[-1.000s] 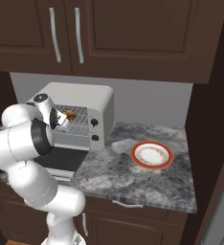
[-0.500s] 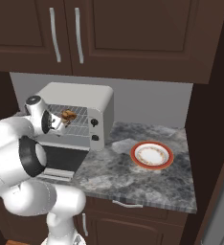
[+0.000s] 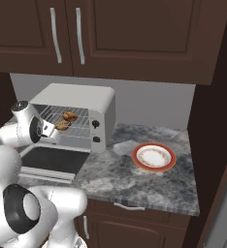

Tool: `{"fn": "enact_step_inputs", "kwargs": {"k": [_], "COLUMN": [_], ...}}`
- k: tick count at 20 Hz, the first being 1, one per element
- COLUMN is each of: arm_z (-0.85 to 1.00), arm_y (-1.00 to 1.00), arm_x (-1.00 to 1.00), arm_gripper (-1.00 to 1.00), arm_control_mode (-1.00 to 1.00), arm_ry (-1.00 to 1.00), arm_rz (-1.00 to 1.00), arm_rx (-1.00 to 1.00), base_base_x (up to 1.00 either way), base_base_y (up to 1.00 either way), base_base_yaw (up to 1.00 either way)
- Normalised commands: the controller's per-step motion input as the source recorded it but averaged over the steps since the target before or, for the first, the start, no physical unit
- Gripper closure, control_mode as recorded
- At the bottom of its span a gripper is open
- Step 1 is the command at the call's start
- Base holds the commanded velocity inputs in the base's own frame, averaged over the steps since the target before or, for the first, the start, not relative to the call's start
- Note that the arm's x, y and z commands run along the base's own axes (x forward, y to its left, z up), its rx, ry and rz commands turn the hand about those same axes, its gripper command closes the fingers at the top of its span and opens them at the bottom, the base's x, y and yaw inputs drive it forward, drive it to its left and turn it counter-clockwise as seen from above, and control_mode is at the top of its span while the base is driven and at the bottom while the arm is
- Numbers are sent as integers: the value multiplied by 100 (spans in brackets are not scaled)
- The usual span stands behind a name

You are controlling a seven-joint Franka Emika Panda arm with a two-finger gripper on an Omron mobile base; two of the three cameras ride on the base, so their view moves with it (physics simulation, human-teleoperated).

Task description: Open the toaster oven door. Place the bread on the top rack in the toaster oven and place the chicken drumstick on the bottom rack.

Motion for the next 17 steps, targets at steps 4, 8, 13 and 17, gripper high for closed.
{"fn": "enact_step_inputs", "kwargs": {"k": [4,8,13,17], "arm_z": [17,12,10,14], "arm_y": [-22,-20,-19,-19], "arm_x": [-78,-83,-86,-81], "arm_gripper": [-100,-100,-100,-100], "arm_control_mode": [-100,-100,-100,-100], "arm_ry": [0,0,0,0], "arm_rz": [1,0,1,0], "arm_rx": [-2,0,0,0], "base_base_x": [0,0,0,0], "base_base_y": [0,0,0,0], "base_base_yaw": [0,0,0,0]}}
